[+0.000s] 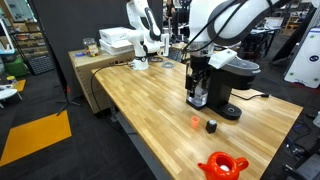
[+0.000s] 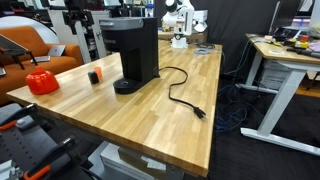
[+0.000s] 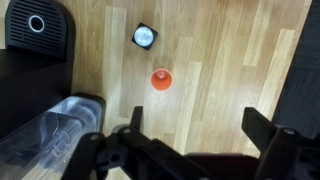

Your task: Move the peach cup forward

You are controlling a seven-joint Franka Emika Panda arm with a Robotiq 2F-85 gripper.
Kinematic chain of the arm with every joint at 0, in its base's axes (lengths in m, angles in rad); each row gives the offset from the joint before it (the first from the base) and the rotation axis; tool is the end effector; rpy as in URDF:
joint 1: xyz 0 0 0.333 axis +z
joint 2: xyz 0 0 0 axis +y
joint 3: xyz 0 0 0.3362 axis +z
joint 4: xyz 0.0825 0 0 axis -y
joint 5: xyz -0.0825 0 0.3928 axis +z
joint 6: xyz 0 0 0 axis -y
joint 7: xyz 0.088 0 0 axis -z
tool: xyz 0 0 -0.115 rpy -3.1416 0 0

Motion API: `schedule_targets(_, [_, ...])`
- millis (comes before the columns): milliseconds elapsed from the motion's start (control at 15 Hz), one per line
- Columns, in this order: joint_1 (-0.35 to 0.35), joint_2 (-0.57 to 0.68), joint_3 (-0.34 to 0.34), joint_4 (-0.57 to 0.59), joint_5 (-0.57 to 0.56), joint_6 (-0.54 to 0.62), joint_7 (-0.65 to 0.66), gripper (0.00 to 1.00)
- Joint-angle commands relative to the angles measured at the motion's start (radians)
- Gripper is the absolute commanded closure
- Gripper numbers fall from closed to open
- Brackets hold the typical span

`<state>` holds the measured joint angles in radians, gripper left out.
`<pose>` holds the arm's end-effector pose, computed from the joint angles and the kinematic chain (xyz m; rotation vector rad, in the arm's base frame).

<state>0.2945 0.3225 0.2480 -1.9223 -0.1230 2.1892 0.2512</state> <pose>0.5417 0.3116 0.3309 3.0569 0.5473 -0.0501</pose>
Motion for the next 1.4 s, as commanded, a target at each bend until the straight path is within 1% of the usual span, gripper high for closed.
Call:
schedule_targets(0, [0.016, -0.001, -0.016, 0.002, 0.007, -0.002, -0.004, 0.00])
schedule_targets(67, [0.018, -0.015, -0.018, -0.005, -0.007, 0.019, -0.002, 0.00])
schedule_targets(267, [0.012, -0.007, -0.018, 0.001, 0.018, 0.051, 0.008, 0.00])
schedule_targets(600, [0.016, 0.064, -0.041, 0.015, 0.054, 0.055, 0.083, 0.00])
schedule_targets(867, [0.019, 0.128, -0.054, 0.021, 0.085, 0.075, 0.101, 0.00])
schedule_targets(1333, [0.015, 0.191, -0.076, 0.019, 0.117, 0.123, 0.110, 0.00])
